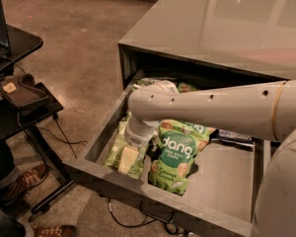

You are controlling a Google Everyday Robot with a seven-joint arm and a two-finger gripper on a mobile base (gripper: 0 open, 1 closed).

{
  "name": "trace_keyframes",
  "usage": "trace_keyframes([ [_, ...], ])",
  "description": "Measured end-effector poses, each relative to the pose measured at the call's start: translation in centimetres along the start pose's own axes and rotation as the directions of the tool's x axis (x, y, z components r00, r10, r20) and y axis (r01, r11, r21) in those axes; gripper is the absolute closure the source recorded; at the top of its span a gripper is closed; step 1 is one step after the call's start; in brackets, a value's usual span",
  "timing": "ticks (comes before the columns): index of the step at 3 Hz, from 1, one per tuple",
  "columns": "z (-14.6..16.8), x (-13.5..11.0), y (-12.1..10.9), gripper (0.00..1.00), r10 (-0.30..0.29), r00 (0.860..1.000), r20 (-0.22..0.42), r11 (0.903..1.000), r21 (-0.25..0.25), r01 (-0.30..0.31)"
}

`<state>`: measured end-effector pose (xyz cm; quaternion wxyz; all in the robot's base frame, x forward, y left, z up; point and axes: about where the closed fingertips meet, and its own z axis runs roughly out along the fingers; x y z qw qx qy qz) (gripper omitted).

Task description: Pick green jalapeno chip bag from top drawer and place on counter

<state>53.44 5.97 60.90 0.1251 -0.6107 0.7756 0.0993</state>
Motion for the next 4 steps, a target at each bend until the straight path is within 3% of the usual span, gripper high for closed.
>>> trace_keyframes([
  [4, -0.05, -0.41, 0.51, 0.89, -0.007, 1.000, 0.014, 0.9999, 0.013, 0.007],
])
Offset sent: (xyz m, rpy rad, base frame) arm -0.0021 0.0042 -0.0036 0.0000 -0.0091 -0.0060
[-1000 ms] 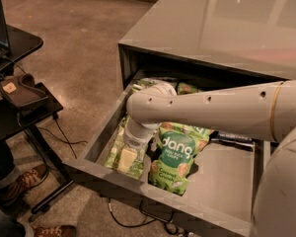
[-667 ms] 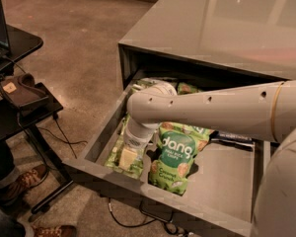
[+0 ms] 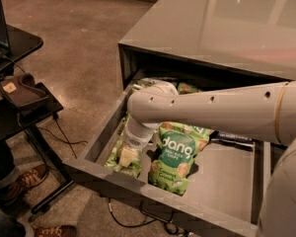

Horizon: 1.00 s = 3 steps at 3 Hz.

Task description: Pick green jalapeno chip bag from top drawer and place on counter

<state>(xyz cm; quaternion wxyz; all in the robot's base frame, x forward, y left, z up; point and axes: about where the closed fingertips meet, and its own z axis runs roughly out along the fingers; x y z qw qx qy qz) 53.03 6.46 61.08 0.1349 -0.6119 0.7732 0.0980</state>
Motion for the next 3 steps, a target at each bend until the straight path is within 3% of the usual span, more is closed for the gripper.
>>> trace_keyframes([
  [1, -3.4, -1.2, -0.1, 1.00, -0.018, 0.996, 0.091, 0.9994, 0.030, 0.016],
  [2, -7.4, -1.2, -0.4, 1.00, -0.036, 0.977, 0.209, 0.9978, 0.062, 0.024],
  [3, -11.0, -0.7, -1.3, 1.00, -0.052, 0.949, 0.312, 0.9945, 0.102, 0.020],
])
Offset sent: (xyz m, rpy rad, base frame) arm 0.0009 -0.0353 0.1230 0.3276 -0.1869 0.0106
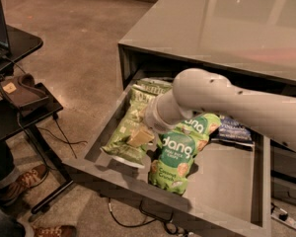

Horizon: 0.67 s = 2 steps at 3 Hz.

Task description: Pick green jalapeno chip bag from top drawer and place on counter

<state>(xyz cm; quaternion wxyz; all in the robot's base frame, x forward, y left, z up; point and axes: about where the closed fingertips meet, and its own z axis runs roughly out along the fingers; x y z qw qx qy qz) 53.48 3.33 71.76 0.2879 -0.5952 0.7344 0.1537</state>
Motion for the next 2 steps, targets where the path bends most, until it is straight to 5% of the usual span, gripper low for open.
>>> trace_keyframes([
  [1, -4.1, -0.8, -0.9, 1.00, -0.007, 0.992, 0.128, 0.9995, 0.030, 0.003],
  [2, -5.4, 0.1, -1.3, 1.00, -0.024, 0.990, 0.139, 0.9984, 0.054, 0.016],
])
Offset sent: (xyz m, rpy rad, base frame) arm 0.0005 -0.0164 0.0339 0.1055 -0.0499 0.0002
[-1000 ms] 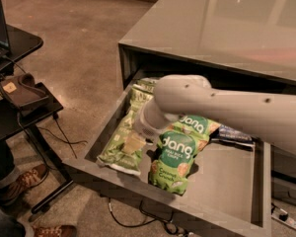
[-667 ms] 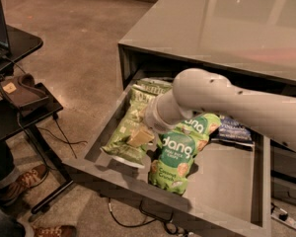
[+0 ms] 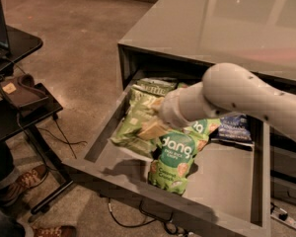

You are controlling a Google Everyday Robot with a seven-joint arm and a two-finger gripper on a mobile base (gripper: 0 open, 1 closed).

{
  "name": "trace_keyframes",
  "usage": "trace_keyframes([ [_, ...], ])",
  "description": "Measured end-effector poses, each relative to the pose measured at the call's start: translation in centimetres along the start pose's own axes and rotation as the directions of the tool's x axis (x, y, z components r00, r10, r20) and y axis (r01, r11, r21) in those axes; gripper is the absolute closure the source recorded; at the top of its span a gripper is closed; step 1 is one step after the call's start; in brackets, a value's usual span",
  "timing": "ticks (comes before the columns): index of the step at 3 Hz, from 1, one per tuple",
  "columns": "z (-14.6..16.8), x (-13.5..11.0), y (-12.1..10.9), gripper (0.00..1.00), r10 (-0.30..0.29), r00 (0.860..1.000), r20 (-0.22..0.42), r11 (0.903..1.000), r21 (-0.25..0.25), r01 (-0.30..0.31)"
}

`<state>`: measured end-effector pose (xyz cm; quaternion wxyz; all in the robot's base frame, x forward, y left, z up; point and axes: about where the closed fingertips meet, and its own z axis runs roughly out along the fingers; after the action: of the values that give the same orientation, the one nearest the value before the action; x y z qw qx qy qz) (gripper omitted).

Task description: Pick green jalapeno chip bag from top drawer and place on counter

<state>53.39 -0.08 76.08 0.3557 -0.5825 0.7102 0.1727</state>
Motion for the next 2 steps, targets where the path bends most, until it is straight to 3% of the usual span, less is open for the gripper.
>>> trace_keyframes([
  [1, 0.1, -0.1, 0.1, 1.00, -0.001, 1.000, 0.000, 1.0000, -0.003, 0.001],
  [2, -1.9, -0.5, -0.3, 1.00, 0.008, 0.999, 0.035, 0.9985, 0.055, -0.010],
])
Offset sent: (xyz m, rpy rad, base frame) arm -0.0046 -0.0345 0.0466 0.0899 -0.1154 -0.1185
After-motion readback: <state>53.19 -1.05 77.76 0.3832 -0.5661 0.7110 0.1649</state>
